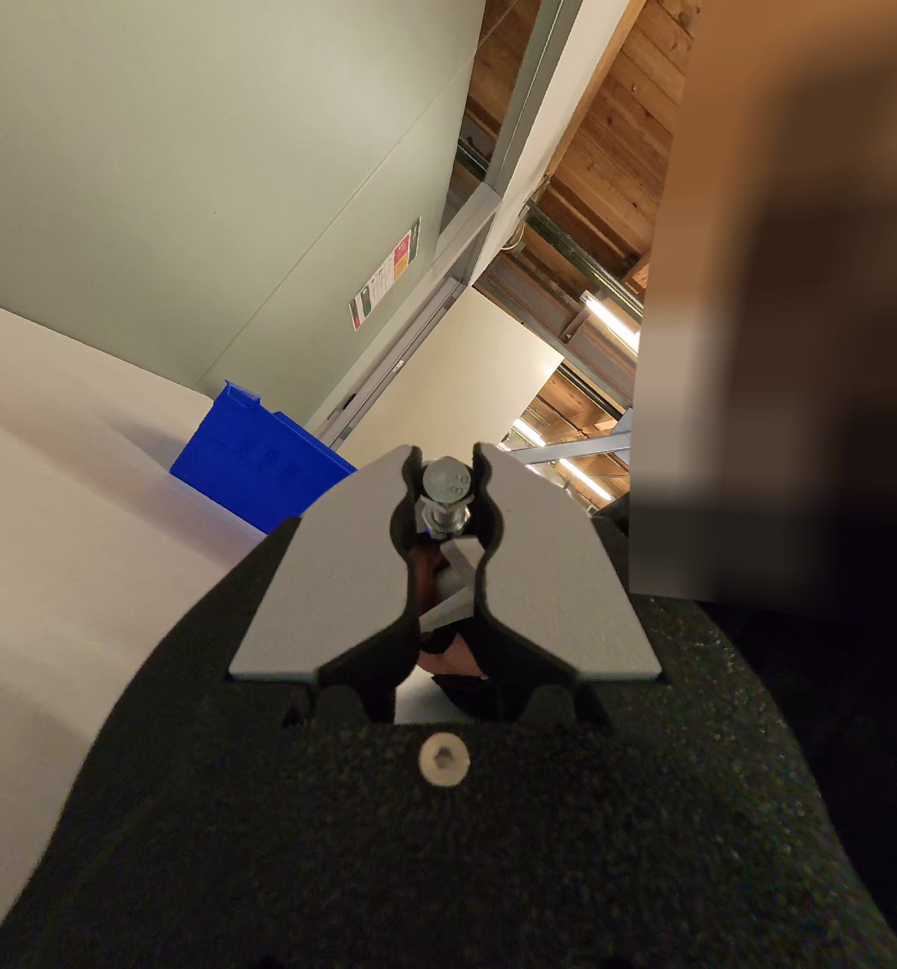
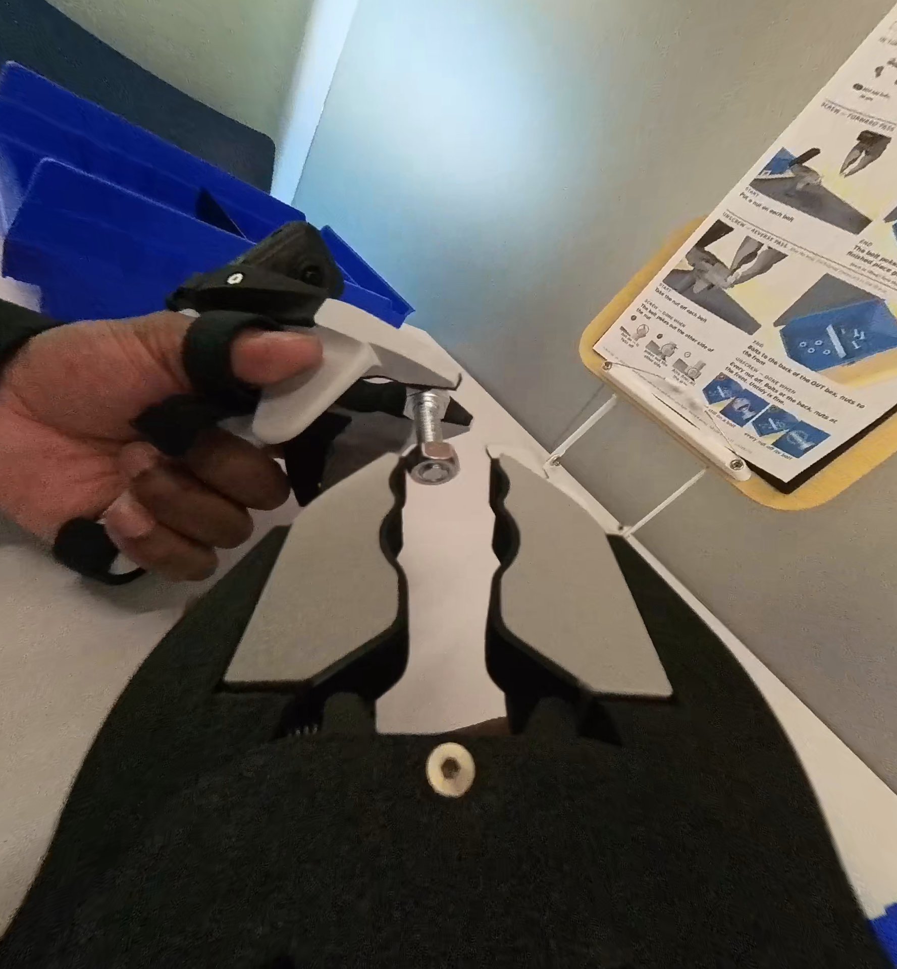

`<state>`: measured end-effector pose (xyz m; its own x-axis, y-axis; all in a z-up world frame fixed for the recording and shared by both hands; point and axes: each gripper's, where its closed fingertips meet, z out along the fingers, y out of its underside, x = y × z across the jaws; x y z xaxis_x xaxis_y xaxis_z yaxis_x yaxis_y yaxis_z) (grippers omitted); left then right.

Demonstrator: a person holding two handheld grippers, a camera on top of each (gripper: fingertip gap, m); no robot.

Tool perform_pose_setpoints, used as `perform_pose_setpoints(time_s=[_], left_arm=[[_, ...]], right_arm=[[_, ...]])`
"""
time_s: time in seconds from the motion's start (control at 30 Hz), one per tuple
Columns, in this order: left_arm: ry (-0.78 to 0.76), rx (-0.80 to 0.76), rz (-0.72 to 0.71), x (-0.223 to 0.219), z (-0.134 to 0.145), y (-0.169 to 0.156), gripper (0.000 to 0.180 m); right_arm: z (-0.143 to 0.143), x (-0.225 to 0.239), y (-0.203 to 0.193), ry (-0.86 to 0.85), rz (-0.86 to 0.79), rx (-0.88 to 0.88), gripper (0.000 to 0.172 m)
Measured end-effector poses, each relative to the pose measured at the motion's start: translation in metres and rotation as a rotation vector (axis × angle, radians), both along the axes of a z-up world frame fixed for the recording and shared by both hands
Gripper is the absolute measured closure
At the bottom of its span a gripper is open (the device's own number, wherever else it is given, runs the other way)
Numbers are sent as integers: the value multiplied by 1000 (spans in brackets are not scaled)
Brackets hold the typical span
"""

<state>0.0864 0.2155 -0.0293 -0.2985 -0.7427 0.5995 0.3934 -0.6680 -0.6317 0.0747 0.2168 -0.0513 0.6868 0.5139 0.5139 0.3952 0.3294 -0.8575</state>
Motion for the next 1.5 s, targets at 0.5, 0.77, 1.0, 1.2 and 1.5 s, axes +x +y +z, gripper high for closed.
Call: perform_pose_setpoints(time_s=[0.5,0.77,1.0,1.2,1.5], left_arm=[[10,16,8,1,0,-1,163],[-5,-24,20,-1,-1,2,163],[7,-21,5,4,-2,-2,163],[-7,-27,-2,3,-1,-1,163],[-13,-27,33,-1,-1,2,163]], right_arm=[[-2,-3,-7,690,475,-794,144],[-8,0,-3,67,99,-71,123],[-7,-2,-7,-54,16,73,154],[-9,-7,-9,474,319,-585,154],[-12,-2,-4,407,295,-437,122]])
